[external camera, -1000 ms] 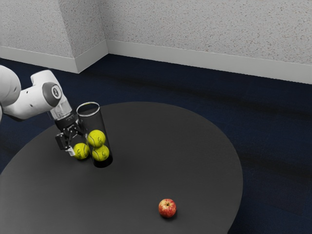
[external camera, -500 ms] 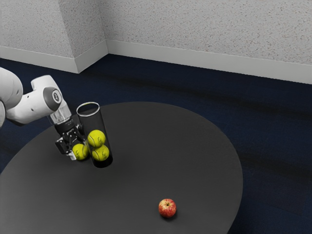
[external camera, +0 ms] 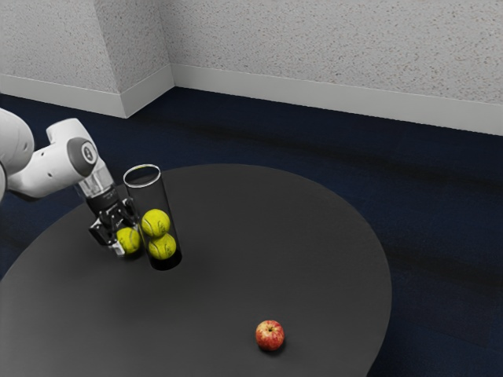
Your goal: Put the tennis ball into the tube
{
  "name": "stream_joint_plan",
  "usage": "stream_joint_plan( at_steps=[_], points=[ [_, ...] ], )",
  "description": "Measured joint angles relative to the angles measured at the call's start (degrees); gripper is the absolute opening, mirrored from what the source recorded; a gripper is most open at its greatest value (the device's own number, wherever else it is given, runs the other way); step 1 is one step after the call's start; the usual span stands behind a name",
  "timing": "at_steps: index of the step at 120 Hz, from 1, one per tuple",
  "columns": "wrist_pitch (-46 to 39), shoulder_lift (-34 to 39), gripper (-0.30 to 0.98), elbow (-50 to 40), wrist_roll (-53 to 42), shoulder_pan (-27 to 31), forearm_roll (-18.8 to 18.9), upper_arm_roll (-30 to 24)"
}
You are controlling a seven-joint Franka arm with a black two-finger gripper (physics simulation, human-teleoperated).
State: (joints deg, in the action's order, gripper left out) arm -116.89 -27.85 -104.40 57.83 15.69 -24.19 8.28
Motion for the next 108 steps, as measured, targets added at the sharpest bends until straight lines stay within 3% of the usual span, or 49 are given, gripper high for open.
stream_joint_plan(
  at_steps=[36, 56, 77, 108],
  points=[
    [1.58, 9.62, 0.27, -1.14, -0.09, 2.12, 0.77, -0.37],
    [3.79, 18.59, 0.27, -1.19, -0.01, 2.28, 2.2, -0.54],
    [4.8, 23.62, 0.28, -0.44, -0.1, 2.49, 8.51, -3.36],
    [1.28, 24.28, 0.29, 1.13, -0.38, 1.33, 20.82, -10.99]
  ],
)
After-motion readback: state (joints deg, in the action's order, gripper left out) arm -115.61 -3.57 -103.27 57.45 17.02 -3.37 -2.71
